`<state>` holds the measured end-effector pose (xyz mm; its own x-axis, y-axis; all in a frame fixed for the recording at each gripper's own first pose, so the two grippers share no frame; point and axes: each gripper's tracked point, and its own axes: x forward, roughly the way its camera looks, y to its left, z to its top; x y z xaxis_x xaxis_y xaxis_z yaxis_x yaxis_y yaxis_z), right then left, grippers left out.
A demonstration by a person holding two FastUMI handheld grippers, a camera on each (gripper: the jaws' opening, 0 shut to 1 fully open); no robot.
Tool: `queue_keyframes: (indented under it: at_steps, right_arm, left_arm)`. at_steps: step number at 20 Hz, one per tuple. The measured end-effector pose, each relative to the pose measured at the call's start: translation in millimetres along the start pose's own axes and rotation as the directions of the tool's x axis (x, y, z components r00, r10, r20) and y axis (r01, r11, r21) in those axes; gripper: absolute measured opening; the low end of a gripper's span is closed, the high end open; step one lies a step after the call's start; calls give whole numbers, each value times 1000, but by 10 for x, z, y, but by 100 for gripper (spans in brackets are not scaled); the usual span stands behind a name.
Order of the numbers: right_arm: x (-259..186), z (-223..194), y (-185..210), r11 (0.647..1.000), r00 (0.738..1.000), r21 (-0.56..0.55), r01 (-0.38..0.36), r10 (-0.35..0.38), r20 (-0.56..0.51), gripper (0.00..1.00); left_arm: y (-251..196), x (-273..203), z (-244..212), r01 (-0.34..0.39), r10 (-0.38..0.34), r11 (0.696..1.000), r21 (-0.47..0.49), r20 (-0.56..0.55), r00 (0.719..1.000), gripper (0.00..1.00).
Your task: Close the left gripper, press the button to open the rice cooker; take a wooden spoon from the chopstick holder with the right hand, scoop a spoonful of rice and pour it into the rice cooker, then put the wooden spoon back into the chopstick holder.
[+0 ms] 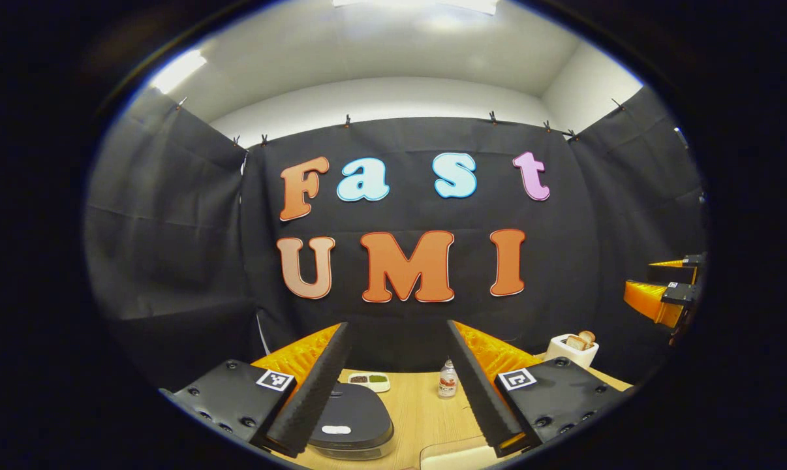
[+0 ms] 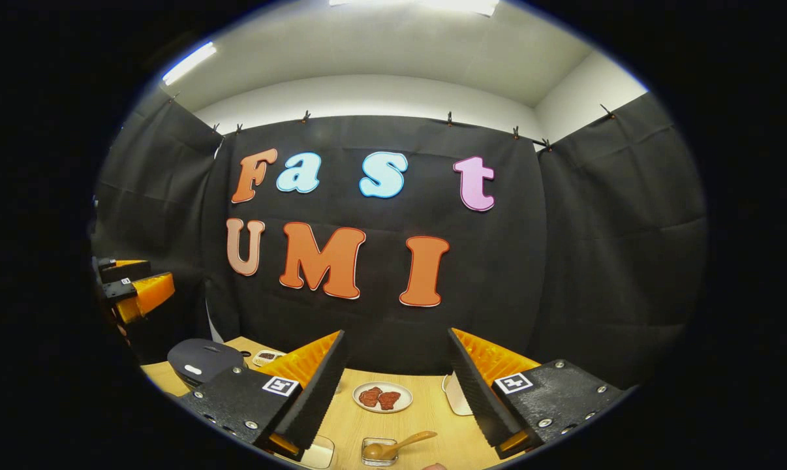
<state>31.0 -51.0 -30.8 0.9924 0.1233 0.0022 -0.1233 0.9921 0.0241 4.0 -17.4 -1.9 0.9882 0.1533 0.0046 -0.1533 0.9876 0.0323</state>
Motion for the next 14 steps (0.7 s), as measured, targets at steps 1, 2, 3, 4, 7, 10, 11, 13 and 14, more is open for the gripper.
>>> queue_keyframes:
  at_steps: [1,2,3,4,7,10,11,13,14]
  right_arm:
    - [20,-61,-22,1000,1000,6,-4,4,-10,94]
    - [25,-121,-39,1000,1000,16,-4,5,-25,94]
    - [30,-169,-39,1000,999,26,-7,8,-41,94]
    - [29,-201,-43,999,999,33,-6,7,-48,94]
    - [70,-258,-98,999,998,26,34,-33,-57,93]
    - [37,-278,-119,998,997,21,65,-63,-53,94]
    - [25,-326,-141,997,995,16,78,-77,-61,94]
    - [-1,-451,-197,994,990,13,110,-109,-85,98]
    - [-18,-523,-218,992,987,15,124,-122,-102,94]
  left_arm:
    - [0,11,-10,-5,5,1000,8,-3,1000,95]
    - [22,53,-23,-11,11,1000,16,-14,1000,98]
    - [63,87,-32,-16,16,1000,20,-27,1000,85]
    - [137,146,-35,-29,30,999,20,-40,999,72]
    - [431,298,-167,-76,77,997,10,-117,990,33]
    - [600,500,-529,-72,67,997,-6,-272,960,10]
    - [666,538,-672,-85,69,996,-31,-340,938,8]
    - [694,651,-1029,-93,24,988,-122,-472,881,5]
    - [781,692,-1194,-112,16,983,-148,-533,846,5]
